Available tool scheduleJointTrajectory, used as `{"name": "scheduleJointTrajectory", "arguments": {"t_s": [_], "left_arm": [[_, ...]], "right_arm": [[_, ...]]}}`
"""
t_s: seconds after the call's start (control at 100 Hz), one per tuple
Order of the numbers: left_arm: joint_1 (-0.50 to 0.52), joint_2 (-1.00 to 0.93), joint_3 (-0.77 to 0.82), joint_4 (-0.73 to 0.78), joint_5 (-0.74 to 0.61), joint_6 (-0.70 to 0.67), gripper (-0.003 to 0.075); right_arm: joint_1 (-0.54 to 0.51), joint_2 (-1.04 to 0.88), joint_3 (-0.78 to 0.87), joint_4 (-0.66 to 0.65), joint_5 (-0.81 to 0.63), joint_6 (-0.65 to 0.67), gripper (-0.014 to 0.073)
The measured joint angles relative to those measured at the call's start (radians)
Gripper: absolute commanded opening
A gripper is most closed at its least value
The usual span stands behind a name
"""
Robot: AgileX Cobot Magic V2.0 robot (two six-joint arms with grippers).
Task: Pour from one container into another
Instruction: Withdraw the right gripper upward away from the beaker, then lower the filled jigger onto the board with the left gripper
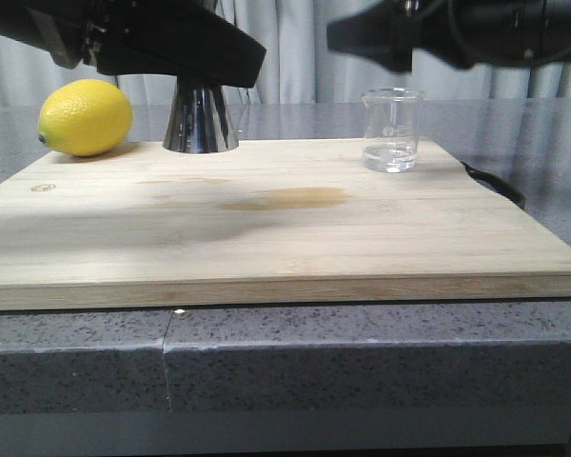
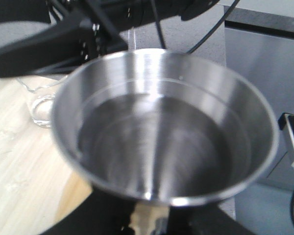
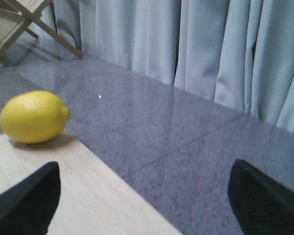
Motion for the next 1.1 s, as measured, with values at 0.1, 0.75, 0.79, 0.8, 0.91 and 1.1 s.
{"name": "scheduleJointTrajectory", "arguments": {"t_s": [0.1, 0.75, 0.79, 0.8, 0.91, 1.1], "left_arm": [[0.000, 0.000, 0.000, -0.017, -0.028, 0.042, -0.0020], [0.147, 0.162, 0.000, -0.252, -0.017, 0.247, -0.0019], [0.148, 0.174, 0.000, -0.257, -0.017, 0.255, -0.0019], [0.148, 0.179, 0.000, -0.259, -0.017, 0.254, -0.0019], [0.152, 0.211, 0.000, -0.262, -0.011, 0.276, -0.0019], [0.152, 0.243, 0.000, -0.268, 0.013, 0.302, -0.0019]], "right_arm": [[0.009, -0.060, -0.011, 0.000, -0.016, 0.000, 0.0629], [0.035, -0.526, -0.011, -0.006, -0.069, 0.000, 0.0628], [0.035, -0.542, -0.011, -0.007, -0.069, 0.000, 0.0628], [0.035, -0.545, -0.011, -0.007, -0.069, 0.000, 0.0628], [0.035, -0.576, -0.011, -0.007, -0.049, 0.000, 0.0628], [0.035, -0.590, -0.011, -0.009, -0.042, 0.000, 0.0625]]}}
